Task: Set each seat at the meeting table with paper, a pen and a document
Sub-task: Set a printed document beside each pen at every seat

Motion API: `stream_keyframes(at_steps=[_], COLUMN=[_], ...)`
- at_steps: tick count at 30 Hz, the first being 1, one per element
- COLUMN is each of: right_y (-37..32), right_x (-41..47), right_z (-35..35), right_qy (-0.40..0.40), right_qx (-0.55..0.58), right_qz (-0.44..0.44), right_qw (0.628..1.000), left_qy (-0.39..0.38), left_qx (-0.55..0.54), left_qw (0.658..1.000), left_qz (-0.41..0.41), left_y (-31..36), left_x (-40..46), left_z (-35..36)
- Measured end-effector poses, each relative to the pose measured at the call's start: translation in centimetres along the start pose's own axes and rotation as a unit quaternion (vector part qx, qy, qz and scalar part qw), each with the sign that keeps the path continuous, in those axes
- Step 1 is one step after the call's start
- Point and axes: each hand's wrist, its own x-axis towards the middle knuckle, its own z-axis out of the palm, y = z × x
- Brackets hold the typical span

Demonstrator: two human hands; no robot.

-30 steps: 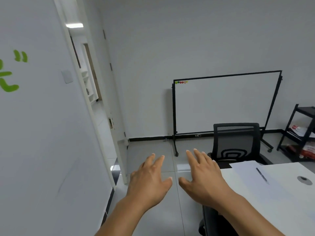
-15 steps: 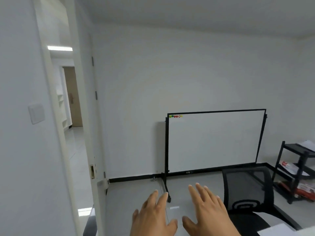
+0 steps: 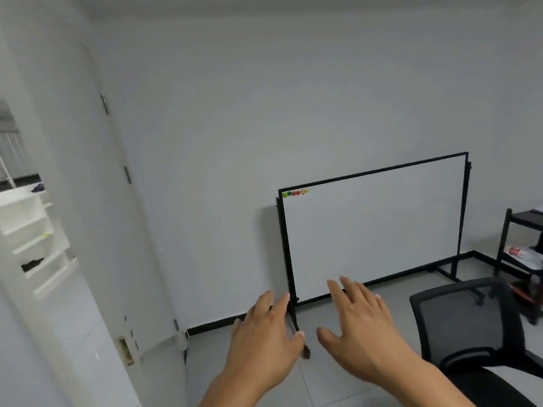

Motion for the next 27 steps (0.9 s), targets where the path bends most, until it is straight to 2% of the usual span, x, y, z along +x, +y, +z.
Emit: stream_keyframes(at_steps=[6, 14, 19, 27], right_y=[3.7, 7.9, 9.9, 12.0], right_x=[10.7, 23.0, 31.2, 45.3], right_z=[-0.6, 0.2, 1.5, -1.9], right_qy=[0.008, 0.004, 0.006, 0.077], right_qx=[0.002, -0.012, -0.021, -0.032], right_qz=[-0.005, 0.033, 0.078, 0.195], right_qw=[1.0, 0.999, 0.997, 0.977], left_qy=[0.004, -0.012, -0.022, -0.046], left_qx=[0.007, -0.006, -0.018, -0.04], left_qw=[1.0, 0.999, 0.997, 0.984], left_qz=[0.011, 0.043, 0.079, 0.169], left_y=[1.4, 1.7, 0.0, -0.9], left_x=[11.7, 26.1, 36.3, 55.1], left_z=[0.2, 2.2, 3.8, 2.5])
